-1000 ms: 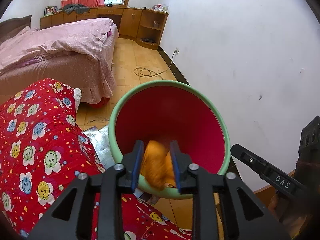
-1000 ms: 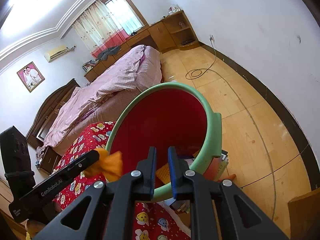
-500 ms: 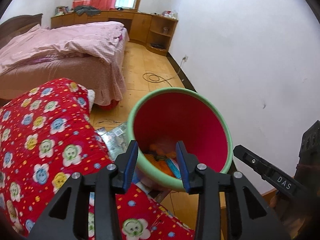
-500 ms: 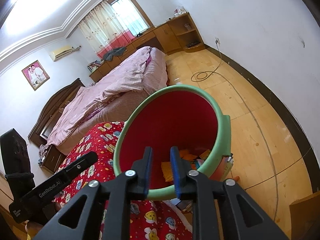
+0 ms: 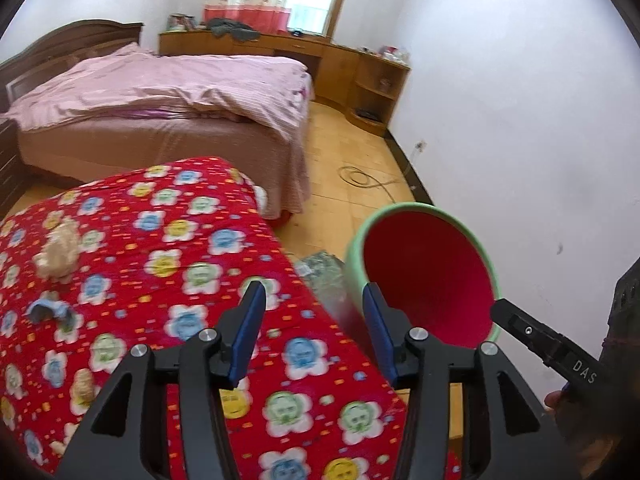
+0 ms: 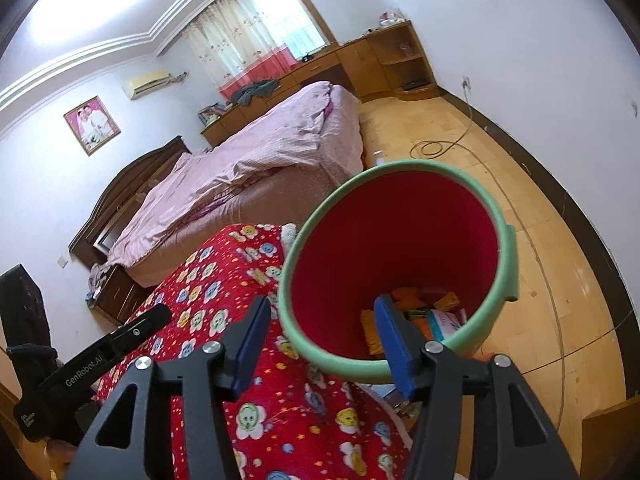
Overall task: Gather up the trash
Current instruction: 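Move both open grippers back over the remaining items on the bedspread, then grasp the blue plastic piece with the left gripper and lift it, then grasp the crumpled white plastic bag with the right gripper while the left holds the blue piece, then carry the blue piece and white bag over the red bucket with both grippers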
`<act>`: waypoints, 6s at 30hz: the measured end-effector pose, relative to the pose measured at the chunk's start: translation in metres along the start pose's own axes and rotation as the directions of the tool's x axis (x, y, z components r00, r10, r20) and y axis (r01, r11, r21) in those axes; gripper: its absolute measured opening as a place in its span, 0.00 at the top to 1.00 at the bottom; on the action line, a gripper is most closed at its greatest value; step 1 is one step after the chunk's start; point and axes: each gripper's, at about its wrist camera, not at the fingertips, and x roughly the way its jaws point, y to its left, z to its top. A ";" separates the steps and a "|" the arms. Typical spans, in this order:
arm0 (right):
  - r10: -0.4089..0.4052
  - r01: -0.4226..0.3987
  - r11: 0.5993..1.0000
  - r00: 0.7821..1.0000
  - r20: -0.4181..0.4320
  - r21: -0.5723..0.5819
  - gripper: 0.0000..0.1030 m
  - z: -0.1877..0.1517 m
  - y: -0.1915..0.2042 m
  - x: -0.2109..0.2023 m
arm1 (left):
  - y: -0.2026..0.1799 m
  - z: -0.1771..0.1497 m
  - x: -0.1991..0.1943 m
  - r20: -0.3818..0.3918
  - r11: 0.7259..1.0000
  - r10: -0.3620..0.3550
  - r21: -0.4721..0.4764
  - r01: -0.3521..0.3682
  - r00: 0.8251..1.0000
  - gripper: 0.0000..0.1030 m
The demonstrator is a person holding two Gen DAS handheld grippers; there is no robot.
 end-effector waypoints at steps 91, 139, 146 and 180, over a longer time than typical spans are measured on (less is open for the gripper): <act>0.097 -0.175 0.959 0.942 -0.320 -0.225 0.24 -0.059 0.182 0.156 | 0.224 -0.030 0.016 -0.080 0.957 0.198 -0.200 -0.210 0.977 0.30; 0.146 -0.275 0.890 0.927 -0.345 -0.364 0.24 -0.074 0.282 0.181 | 0.325 -0.040 -0.050 -0.081 0.728 0.567 -0.417 -0.545 0.820 0.26; 0.129 -0.287 0.867 0.919 -0.373 -0.408 0.24 -0.091 0.317 0.208 | 0.343 -0.048 -0.048 -0.120 0.680 0.597 -0.449 -0.580 0.793 0.26; 0.199 -0.345 0.843 0.913 -0.356 -0.413 0.89 -0.081 0.318 0.176 | 0.298 -0.031 -0.067 -0.050 0.754 0.546 -0.407 -0.516 0.836 0.26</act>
